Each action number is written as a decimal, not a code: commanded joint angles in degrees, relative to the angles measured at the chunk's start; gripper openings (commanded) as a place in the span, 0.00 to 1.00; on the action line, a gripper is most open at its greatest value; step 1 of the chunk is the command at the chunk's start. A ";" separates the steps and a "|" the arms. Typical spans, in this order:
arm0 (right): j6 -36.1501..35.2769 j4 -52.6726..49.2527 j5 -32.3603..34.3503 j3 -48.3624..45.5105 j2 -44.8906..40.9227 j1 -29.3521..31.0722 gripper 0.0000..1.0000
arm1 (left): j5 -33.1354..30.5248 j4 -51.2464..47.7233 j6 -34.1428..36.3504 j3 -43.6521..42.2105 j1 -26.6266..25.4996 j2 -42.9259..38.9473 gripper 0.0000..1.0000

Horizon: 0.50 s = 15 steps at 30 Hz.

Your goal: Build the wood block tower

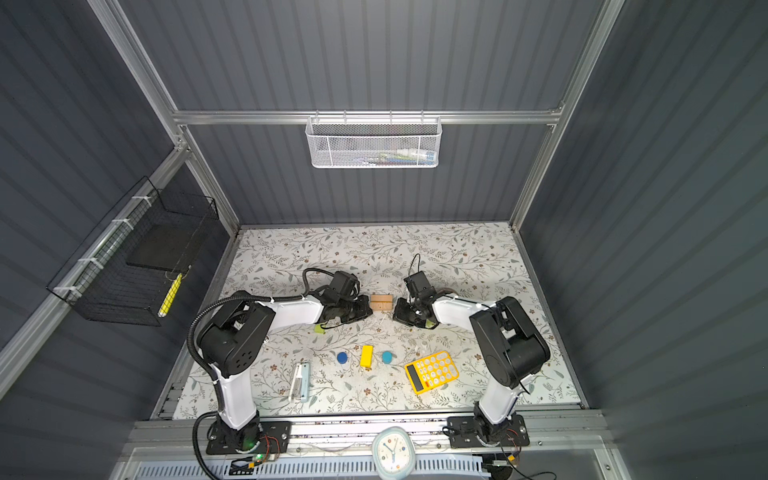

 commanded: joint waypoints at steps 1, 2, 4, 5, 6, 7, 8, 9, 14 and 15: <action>0.80 1.02 -0.74 1.01 1.36 0.16 0.00 | -0.69 -3.98 0.82 0.14 0.30 2.83 0.00; 0.90 1.28 -0.84 0.94 1.41 0.17 0.00 | -0.53 -3.90 0.81 0.27 0.30 2.98 0.00; 1.08 1.57 -1.20 0.85 1.59 0.19 0.00 | -0.40 -3.82 0.72 0.35 0.30 2.98 0.00; 1.17 1.64 -1.37 0.92 1.65 0.20 0.00 | -0.36 -3.80 0.72 0.30 0.30 2.96 0.00; 1.24 1.82 -1.49 0.83 1.73 0.16 0.00 | -0.36 -3.80 0.69 0.20 0.34 2.94 0.00; 1.34 2.08 -1.60 0.76 1.73 0.17 0.00 | -0.33 -3.80 0.69 0.25 0.30 2.97 0.00; 1.50 2.29 -1.72 0.66 1.82 0.17 0.00 | -0.32 -3.80 0.64 0.15 0.31 2.98 0.00; 1.60 2.58 -1.83 0.57 1.87 0.27 0.00 | -0.28 -3.72 0.64 0.12 0.30 2.84 0.00; 2.14 3.92 -2.85 0.57 2.77 0.26 0.00 | 0.01 -3.18 0.20 -0.32 0.30 2.81 0.00; 2.22 4.17 -2.90 0.57 2.90 0.29 0.00 | 0.10 -3.10 0.13 -0.37 0.34 2.77 0.00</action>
